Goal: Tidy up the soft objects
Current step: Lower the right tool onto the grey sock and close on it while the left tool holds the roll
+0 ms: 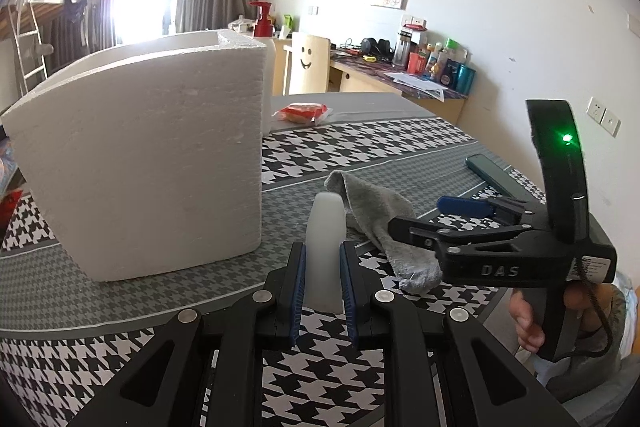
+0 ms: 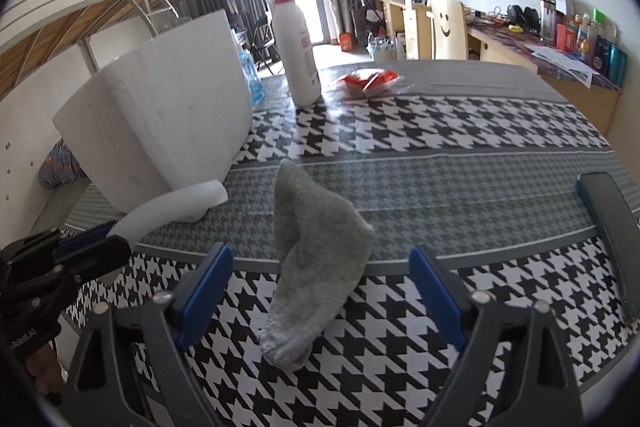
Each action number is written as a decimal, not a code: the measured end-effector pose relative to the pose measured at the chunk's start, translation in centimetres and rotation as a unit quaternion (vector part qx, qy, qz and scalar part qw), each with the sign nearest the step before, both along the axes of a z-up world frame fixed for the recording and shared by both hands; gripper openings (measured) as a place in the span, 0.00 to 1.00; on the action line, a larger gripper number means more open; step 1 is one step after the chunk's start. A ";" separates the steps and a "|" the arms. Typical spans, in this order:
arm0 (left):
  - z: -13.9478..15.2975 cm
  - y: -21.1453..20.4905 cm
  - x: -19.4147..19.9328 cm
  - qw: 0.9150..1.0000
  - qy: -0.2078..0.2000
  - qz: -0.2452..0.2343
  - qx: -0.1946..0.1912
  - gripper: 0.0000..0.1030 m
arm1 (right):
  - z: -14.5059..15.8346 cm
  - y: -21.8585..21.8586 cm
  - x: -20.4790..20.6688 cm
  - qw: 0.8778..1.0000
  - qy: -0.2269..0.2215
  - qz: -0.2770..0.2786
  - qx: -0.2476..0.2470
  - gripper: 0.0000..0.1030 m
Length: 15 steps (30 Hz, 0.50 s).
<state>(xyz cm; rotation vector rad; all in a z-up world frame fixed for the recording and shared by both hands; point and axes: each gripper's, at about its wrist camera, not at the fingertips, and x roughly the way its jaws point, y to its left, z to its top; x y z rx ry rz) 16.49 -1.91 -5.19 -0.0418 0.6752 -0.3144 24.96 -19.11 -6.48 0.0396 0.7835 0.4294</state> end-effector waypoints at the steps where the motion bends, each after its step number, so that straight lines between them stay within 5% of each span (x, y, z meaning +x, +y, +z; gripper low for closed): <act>1: 0.0 0.0 0.0 1.000 0.001 0.000 0.000 0.18 | -0.1 0.1 0.1 1.000 0.004 0.000 -0.003 0.83; 15: 0.0 0.5 0.0 1.000 0.005 0.001 -0.006 0.18 | -1.6 1.5 0.1 0.999 0.036 0.011 -0.031 0.57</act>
